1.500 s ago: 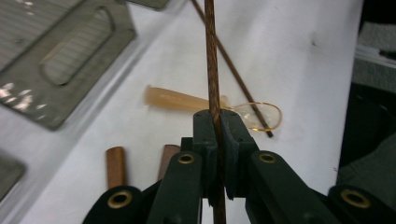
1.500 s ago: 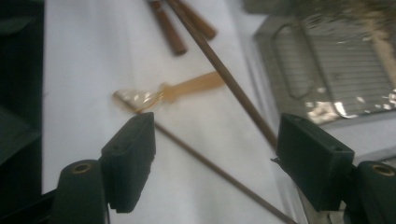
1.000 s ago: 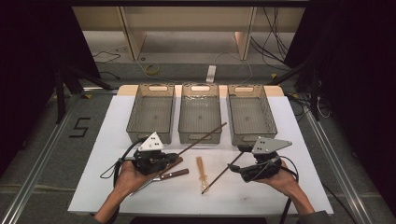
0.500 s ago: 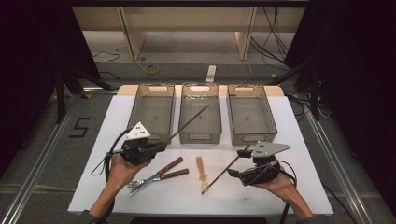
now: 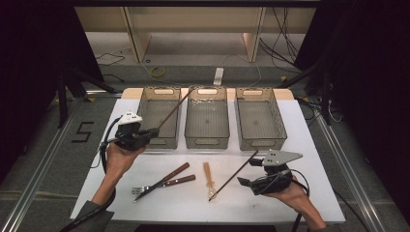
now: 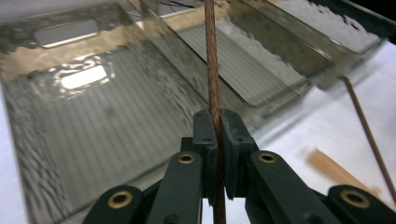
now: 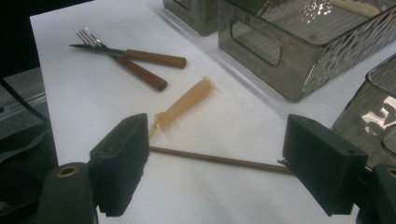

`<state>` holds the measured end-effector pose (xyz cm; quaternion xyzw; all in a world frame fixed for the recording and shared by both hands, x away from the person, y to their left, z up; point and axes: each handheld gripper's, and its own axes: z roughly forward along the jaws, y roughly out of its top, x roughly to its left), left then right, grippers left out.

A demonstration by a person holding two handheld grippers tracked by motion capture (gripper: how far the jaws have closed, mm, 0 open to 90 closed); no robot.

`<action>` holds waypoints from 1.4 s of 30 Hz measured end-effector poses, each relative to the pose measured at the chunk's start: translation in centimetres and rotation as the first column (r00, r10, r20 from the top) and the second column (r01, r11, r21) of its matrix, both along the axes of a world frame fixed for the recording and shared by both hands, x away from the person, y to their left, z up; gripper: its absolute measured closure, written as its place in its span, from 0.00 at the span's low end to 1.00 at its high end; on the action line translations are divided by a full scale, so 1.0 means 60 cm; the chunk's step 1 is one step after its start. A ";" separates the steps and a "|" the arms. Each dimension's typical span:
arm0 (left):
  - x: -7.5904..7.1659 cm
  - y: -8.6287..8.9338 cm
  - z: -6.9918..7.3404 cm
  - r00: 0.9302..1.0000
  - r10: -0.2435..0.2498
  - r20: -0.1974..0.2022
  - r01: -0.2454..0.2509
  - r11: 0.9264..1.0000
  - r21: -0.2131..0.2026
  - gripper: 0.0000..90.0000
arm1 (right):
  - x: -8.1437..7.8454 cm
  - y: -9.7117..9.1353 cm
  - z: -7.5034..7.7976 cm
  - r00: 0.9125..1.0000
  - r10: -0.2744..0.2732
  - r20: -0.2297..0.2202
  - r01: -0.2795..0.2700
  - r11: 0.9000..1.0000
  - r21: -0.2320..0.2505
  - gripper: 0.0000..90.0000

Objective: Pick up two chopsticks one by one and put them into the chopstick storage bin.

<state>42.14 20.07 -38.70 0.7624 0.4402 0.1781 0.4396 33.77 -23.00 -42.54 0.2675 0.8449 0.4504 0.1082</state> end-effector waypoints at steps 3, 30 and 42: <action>0.017 0.002 0.000 1.000 0.021 -0.007 -0.021 0.999 0.027 0.95 | -0.002 0.000 -0.002 1.000 0.001 -0.001 -0.001 1.000 -0.006 0.26; 0.123 0.046 -0.042 0.974 0.183 -0.137 -0.174 0.982 0.077 0.95 | -0.011 -0.002 -0.004 1.000 0.021 -0.003 -0.021 1.000 -0.010 0.25; 0.116 0.040 -0.037 0.978 0.156 -0.140 -0.154 0.988 0.031 0.50 | -0.010 -0.003 -0.003 1.000 0.024 0.010 -0.023 0.999 -0.024 0.25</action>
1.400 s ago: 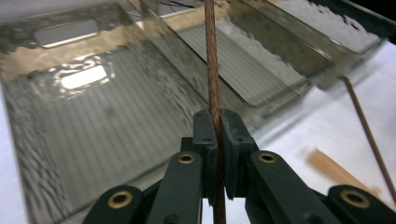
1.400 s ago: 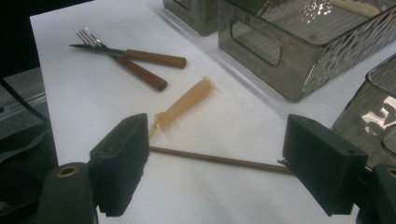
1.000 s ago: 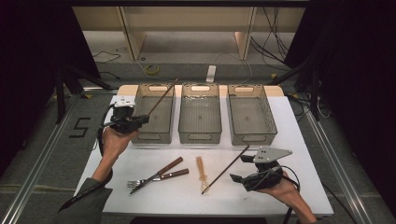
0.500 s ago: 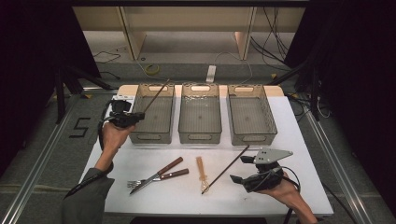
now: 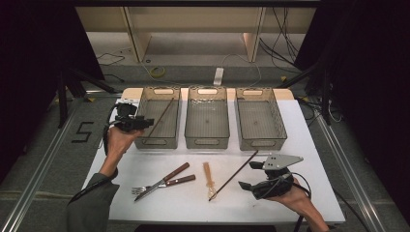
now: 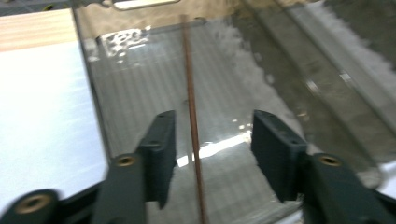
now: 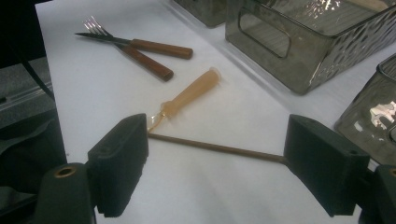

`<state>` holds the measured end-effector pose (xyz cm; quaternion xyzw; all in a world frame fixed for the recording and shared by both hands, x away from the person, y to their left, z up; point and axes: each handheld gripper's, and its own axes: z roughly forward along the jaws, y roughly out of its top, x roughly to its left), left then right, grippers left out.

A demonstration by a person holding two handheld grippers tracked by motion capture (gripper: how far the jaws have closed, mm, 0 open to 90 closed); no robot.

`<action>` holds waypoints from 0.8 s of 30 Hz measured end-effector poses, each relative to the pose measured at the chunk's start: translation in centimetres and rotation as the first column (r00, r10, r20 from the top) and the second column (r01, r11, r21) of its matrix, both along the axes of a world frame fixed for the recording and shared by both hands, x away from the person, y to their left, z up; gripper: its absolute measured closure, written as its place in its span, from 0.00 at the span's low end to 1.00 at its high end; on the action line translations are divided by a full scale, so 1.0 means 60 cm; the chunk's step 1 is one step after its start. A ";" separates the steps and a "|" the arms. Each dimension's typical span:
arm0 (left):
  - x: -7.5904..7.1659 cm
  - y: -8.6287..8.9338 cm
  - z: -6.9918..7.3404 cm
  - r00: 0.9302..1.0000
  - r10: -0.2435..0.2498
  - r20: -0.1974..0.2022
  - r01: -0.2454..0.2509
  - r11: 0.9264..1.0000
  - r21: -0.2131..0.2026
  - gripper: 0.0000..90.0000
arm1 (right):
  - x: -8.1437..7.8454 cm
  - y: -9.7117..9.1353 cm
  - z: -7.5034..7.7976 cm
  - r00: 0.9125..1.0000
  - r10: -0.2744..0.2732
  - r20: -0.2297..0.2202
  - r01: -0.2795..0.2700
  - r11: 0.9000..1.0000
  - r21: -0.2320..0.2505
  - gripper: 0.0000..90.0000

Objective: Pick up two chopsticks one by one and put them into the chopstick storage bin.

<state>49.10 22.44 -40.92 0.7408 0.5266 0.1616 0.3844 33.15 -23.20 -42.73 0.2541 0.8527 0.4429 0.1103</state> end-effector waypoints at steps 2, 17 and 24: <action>-0.010 -0.006 0.004 1.000 -0.018 0.001 0.018 1.000 -0.023 0.42 | 0.002 0.001 0.003 1.000 0.004 0.009 -0.004 1.000 -0.012 0.25; -0.133 -0.044 0.014 0.990 -0.123 0.075 0.128 0.989 -0.071 0.21 | 0.049 0.043 0.026 0.968 0.244 -0.052 -0.247 0.914 -0.321 0.28; -0.178 -0.069 0.001 0.974 -0.215 0.076 0.220 0.973 -0.063 0.18 | 0.078 0.075 0.027 0.947 0.308 -0.093 -0.317 0.848 -0.425 0.30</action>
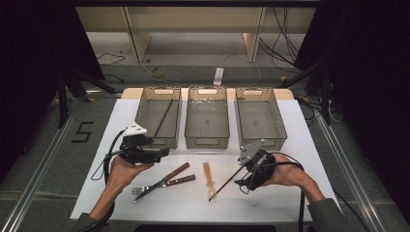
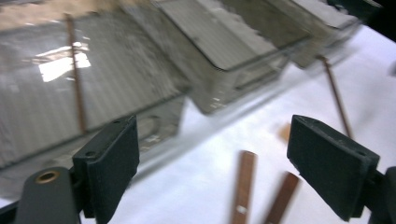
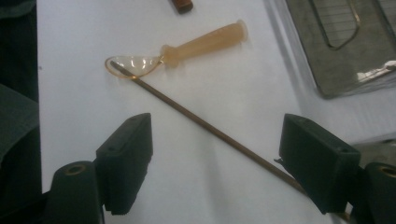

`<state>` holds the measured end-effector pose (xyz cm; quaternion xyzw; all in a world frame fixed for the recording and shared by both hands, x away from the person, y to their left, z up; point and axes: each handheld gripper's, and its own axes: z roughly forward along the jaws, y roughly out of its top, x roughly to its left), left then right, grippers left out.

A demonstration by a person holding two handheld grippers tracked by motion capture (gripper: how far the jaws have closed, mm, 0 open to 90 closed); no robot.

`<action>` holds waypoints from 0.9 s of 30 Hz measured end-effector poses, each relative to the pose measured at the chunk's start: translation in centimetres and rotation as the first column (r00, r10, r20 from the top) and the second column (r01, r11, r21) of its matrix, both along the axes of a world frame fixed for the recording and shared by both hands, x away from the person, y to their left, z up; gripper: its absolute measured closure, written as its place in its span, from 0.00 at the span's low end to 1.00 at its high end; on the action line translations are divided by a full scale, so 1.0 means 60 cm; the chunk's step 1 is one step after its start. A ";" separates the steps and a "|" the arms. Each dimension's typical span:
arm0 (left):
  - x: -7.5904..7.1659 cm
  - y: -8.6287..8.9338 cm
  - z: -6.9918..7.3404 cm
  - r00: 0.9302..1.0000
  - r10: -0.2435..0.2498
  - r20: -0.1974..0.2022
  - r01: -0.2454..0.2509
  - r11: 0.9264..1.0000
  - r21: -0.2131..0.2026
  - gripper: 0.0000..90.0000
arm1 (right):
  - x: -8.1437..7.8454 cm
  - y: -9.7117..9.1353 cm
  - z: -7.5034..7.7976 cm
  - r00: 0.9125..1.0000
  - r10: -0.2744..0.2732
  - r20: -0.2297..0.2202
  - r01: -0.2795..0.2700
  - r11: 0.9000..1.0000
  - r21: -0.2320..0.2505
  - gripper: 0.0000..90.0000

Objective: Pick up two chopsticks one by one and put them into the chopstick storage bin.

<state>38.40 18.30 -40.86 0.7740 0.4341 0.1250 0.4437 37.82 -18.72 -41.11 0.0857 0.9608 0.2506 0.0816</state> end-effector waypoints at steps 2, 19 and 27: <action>-0.011 -0.006 -0.003 1.000 -0.017 0.000 0.017 1.000 -0.009 0.18 | 0.007 0.008 -0.005 1.000 0.013 -0.004 -0.013 0.999 -0.036 0.31; -0.053 -0.017 -0.009 0.997 -0.065 0.035 0.065 0.998 0.007 0.17 | 0.069 0.019 -0.046 0.998 0.008 -0.057 -0.020 0.977 -0.212 0.43; -0.062 -0.014 -0.009 0.997 -0.073 0.041 0.073 0.997 -0.005 0.17 | 0.080 0.027 -0.062 0.998 0.005 -0.059 -0.021 0.960 -0.281 0.45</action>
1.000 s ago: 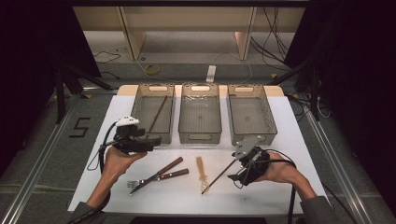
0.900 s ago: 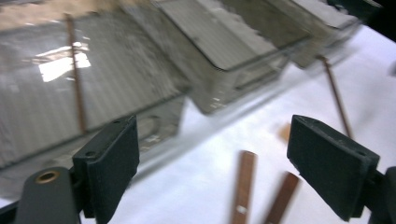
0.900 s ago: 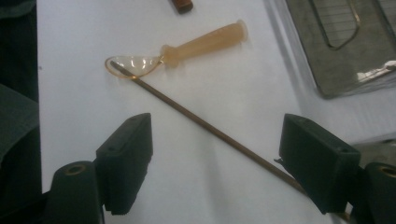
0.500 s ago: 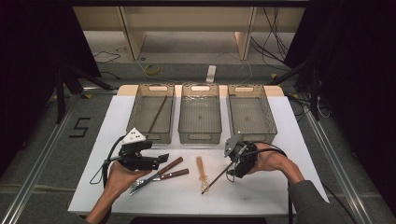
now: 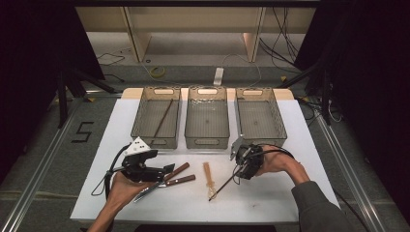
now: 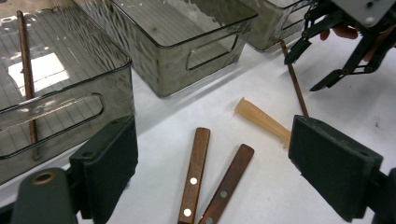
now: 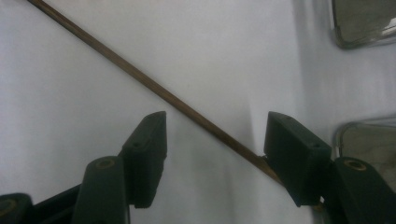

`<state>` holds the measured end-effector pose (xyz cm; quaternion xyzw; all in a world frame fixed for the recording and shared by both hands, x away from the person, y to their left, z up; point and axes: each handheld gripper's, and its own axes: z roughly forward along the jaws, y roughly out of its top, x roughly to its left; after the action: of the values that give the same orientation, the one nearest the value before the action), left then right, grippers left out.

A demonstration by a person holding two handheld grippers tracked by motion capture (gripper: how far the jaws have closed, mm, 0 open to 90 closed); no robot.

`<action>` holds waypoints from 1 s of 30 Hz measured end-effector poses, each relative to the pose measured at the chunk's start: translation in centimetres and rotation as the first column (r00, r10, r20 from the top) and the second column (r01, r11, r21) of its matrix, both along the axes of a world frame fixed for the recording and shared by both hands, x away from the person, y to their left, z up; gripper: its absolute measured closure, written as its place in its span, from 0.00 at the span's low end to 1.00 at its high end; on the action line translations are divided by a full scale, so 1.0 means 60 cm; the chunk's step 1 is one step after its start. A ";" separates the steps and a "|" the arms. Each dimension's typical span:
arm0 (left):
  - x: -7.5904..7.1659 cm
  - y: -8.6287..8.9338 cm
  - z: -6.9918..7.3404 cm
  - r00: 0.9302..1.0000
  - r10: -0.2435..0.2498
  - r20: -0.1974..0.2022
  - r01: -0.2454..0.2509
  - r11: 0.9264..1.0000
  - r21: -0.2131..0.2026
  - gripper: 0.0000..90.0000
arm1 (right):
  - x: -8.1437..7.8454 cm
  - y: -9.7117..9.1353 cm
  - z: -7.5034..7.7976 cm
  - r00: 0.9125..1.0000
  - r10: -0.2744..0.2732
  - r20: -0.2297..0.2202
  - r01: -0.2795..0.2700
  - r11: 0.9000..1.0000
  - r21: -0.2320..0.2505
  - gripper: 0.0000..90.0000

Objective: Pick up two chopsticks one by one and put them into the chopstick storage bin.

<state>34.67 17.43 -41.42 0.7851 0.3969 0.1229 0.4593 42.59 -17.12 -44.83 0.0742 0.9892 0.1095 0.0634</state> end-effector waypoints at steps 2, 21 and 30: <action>-0.003 0.000 0.000 1.000 -0.005 0.006 0.005 1.000 0.006 0.17 | 0.004 0.002 -0.002 1.000 0.001 -0.003 -0.001 1.000 -0.009 0.46; -0.007 0.000 0.001 1.000 -0.012 0.003 0.012 1.000 0.011 0.17 | 0.018 -0.002 -0.012 0.997 -0.015 -0.075 0.012 0.999 -0.041 0.57; -0.006 -0.002 -0.002 1.000 -0.010 -0.003 0.010 1.000 0.017 0.17 | -0.002 -0.005 -0.009 0.996 0.053 -0.067 -0.060 0.993 -0.100 0.70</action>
<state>34.33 17.31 -41.53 0.7912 0.3927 0.1226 0.4526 42.46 -17.40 -45.36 0.0463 0.9967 0.0585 0.0323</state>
